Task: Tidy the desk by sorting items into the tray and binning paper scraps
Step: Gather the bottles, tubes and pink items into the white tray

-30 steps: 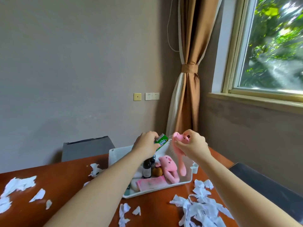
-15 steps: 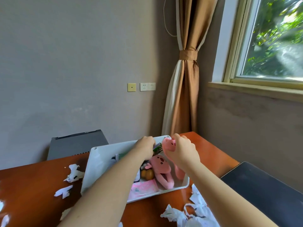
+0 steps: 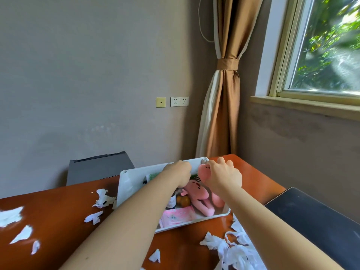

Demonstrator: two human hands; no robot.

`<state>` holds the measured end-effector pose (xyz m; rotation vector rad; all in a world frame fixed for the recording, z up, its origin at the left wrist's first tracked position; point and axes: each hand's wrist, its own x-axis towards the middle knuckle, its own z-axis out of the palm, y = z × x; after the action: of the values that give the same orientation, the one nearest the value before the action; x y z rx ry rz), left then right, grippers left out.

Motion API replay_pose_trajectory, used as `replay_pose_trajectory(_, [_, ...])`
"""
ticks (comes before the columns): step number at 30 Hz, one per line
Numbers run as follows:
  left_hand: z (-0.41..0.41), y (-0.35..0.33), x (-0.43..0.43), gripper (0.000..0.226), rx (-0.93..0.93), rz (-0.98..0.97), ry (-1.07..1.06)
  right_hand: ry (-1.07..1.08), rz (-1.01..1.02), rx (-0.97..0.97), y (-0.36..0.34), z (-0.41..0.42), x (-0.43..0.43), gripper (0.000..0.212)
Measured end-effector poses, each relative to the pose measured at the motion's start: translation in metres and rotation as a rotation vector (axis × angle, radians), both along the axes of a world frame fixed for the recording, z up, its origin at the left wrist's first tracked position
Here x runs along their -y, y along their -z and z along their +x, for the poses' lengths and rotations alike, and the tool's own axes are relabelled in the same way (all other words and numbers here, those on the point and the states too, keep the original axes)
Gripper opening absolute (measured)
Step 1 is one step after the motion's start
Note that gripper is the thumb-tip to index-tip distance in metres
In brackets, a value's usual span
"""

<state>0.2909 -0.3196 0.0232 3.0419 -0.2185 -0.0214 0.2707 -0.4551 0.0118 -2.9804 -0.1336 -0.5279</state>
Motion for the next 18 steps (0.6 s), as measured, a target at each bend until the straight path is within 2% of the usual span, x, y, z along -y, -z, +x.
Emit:
replay_pose_trajectory(7, [-0.059,-0.032,-0.026,0.033,0.049,-0.048,0.069,-0.077,0.07,0.021,-0.032,-0.036,-0.008,0.033])
replay_pose_trajectory(10, [-0.087,-0.043,-0.044,0.034,0.064,-0.051,0.066,-0.11,0.09,-0.032,-0.046,-0.057,-0.018,0.027])
replay_pose_trajectory(18, [-0.178,-0.067,-0.114,0.038,0.067,-0.027,0.043,-0.249,0.106,-0.159,-0.07,-0.124,-0.067,0.031])
